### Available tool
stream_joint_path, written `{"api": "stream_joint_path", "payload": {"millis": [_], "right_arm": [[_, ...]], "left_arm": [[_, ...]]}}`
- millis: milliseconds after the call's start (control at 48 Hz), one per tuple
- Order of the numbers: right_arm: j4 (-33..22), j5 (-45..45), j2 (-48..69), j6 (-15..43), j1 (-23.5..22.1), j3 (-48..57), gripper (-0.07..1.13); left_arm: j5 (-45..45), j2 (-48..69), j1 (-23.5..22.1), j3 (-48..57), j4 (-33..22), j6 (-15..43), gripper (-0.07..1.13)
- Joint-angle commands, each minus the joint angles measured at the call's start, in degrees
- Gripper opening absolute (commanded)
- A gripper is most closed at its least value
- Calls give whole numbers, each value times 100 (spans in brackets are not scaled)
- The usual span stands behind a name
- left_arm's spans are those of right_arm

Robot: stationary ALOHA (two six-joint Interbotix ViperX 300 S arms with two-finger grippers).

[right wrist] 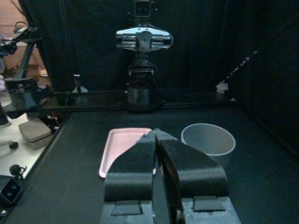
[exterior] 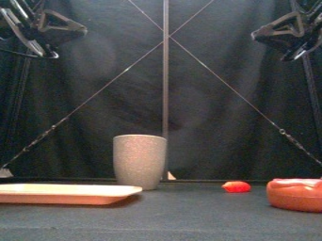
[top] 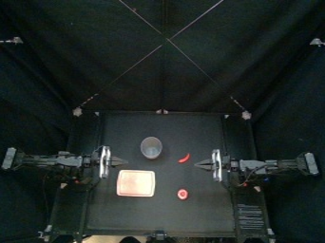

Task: Pick the red chile then place it on the pink plate
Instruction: Pick the red chile

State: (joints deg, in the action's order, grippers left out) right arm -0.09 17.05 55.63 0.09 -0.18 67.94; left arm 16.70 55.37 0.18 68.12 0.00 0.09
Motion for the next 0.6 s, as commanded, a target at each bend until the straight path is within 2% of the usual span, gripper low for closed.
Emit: {"api": "stream_joint_path", "payload": {"millis": [21, 167, 375, 479, 604], "right_arm": [[26, -44, -369, 26, -229, -105, 5], [0, -677, -1222, 123, -668, -422, 5], [-369, -2399, -2698, 70, -1037, -1380, 12], [-738, -3085, -3226, 88, -1028, -1705, 25], [-1090, -3656, -3753, 123, -1028, -1951, 50]], "left_arm": [[97, 53, 44, 9, 62, 9, 1], [97, 141, 44, 44, 70, 18, -5], [97, 167, 53, 70, 62, 18, -4], [97, 167, 70, 79, 62, 18, -4], [105, 167, 97, 97, 70, 18, -4]]}}
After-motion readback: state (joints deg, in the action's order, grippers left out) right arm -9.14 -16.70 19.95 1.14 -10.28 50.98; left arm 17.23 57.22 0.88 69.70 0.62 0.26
